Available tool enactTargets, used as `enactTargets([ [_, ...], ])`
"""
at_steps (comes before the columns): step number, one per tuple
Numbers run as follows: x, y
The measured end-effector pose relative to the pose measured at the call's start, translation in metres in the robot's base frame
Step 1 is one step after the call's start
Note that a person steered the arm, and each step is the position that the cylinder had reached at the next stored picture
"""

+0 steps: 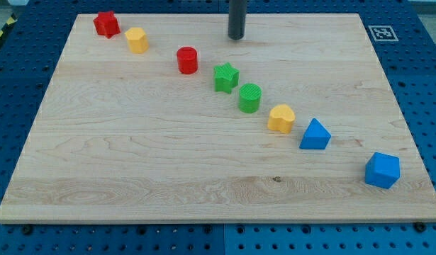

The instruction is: Move the red circle to the green star

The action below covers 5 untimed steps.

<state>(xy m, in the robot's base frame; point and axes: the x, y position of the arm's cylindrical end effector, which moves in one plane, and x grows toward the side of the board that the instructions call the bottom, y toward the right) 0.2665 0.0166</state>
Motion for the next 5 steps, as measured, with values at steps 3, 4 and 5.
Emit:
enactTargets([
  [3, 0.027, -0.061],
  [4, 0.029, -0.084],
  [5, 0.034, -0.104],
])
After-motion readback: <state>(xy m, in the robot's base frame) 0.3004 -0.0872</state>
